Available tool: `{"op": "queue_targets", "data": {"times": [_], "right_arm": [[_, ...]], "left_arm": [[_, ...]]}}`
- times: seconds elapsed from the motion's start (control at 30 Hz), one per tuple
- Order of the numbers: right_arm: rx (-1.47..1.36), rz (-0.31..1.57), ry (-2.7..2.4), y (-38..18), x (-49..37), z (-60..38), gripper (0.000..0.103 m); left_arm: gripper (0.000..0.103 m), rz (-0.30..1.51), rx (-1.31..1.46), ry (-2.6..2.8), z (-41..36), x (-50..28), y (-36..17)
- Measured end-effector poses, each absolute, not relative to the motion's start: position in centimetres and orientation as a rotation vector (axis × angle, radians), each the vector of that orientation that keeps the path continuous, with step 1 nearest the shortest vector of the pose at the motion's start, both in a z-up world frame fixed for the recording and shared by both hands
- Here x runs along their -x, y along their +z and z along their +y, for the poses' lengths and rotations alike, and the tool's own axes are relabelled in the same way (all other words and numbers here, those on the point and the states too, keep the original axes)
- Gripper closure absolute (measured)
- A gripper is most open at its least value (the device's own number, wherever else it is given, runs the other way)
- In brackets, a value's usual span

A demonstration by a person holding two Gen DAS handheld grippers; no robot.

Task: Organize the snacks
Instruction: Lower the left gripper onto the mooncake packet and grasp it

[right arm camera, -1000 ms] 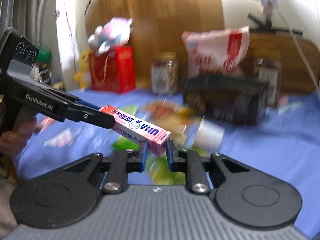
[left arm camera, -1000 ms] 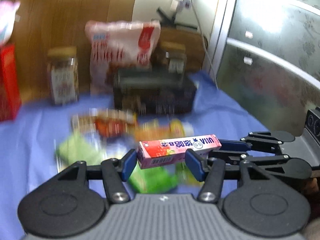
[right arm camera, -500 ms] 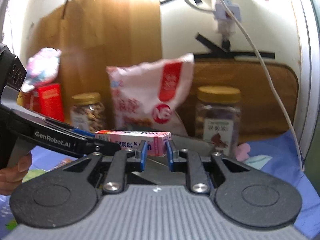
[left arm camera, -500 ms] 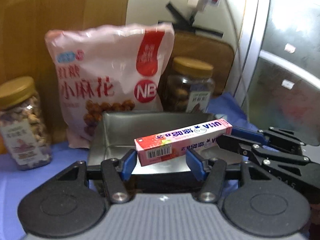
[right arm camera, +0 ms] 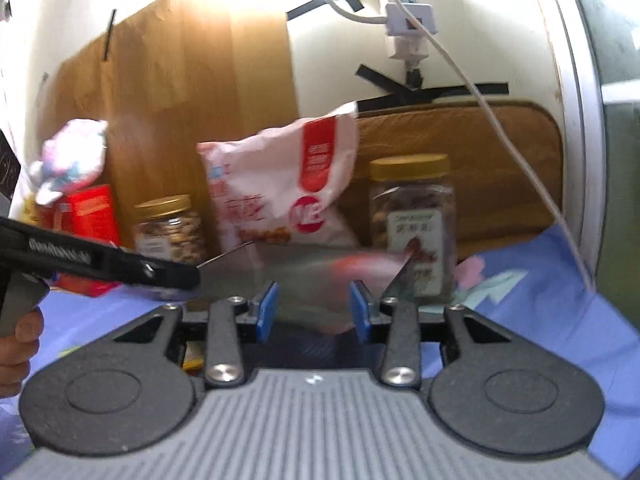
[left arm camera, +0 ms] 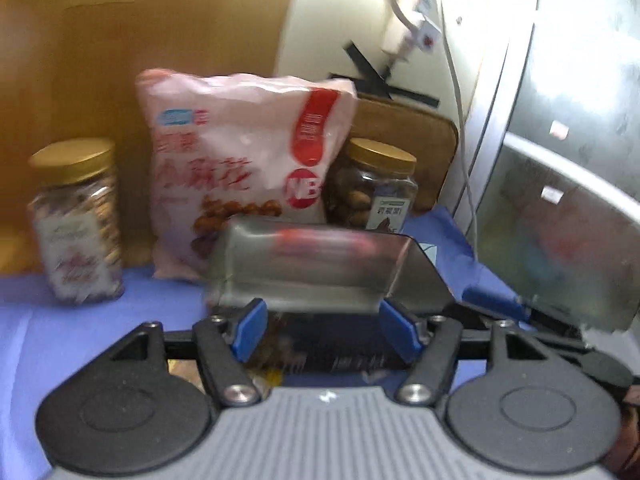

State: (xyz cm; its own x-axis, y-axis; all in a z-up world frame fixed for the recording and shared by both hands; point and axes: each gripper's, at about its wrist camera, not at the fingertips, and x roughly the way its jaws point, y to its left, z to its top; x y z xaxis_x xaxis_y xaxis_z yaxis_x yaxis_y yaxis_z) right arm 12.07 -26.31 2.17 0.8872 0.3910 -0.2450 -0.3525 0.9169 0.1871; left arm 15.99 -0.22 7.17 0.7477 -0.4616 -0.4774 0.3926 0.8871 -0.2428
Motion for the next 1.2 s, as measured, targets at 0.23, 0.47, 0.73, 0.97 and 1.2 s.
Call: {"op": "queue_targets", "data": {"times": [0.23,0.47,0.73,0.97,1.2], "right_arm": [[-0.198,0.376,0.555,0.1,-6.7,-23.6,0.061],[-0.124,0.453,0.591,-0.5,-5.4,-20.6,0.061],[-0.176,0.540,0.597,-1.8,-6.4,-20.0,0.068],[-0.143,0.527,0.639,-1.8,-5.4,-19.1,0.092],[0.000,0.412,0.764,0.4,-0.9,-16.7,0.093]], "left_arm": [[0.039,0.667,0.322,-0.406,8.1,-10.7,3.3],[0.039,0.727,0.437,-0.544,8.0,-10.1,2.2],[0.037,0.862,0.495,-0.576,5.3,-13.5,-0.4],[0.056,0.823,0.491,-0.550,5.7,-12.0,-0.1],[0.056,0.727,0.457,-0.536,8.1,-7.4,2.7]]}}
